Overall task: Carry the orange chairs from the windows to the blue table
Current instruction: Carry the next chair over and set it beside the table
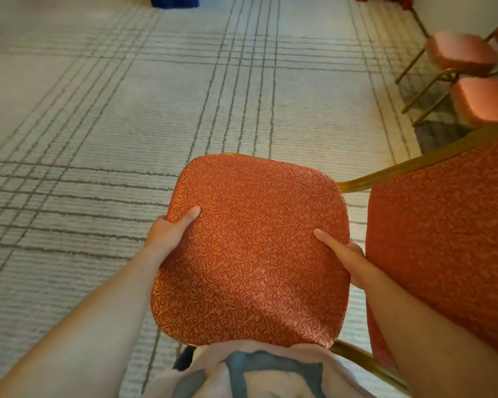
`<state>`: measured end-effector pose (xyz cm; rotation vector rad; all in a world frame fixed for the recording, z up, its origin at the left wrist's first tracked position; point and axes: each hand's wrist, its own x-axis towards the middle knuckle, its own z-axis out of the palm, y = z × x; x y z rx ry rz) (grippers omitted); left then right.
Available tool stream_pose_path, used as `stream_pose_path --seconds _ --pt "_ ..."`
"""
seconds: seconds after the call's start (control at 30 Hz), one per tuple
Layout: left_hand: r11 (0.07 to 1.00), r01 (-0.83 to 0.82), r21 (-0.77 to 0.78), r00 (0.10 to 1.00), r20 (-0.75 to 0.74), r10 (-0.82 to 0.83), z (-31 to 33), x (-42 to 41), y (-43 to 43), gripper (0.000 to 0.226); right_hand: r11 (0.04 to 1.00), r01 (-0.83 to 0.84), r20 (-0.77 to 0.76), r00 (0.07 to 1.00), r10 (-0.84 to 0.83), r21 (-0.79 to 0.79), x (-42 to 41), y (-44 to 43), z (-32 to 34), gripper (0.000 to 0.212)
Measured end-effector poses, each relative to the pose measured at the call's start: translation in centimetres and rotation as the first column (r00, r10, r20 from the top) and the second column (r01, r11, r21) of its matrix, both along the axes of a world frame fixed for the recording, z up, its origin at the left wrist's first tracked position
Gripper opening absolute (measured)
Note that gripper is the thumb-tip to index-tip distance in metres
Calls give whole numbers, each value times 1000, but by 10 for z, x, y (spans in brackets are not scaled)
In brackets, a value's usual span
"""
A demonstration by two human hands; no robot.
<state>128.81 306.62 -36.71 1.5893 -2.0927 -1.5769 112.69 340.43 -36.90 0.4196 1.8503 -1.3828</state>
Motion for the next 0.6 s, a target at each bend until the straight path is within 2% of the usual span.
stream_pose_path --seconds 0.1,0.2,0.4,0.6 --pt "1000 5 23 1000 2 -5 -7 -50 -50 103 1000 8 -4 1000 -8 -11 -49 -50 -6 89" --pt "999 28 -24 1000 0 -28 -1 -108 -112 96 999 46 -23 999 -46 -18 -101 -111 -5 84" --pt "994 37 -104 993 -109 -48 33 -218 -225 93 992 98 -142 984 -109 -82 -203 -221 28 78" --pt "996 38 -77 991 -125 -47 40 -314 -309 92 993 86 -167 981 -99 -84 -303 -302 33 78"
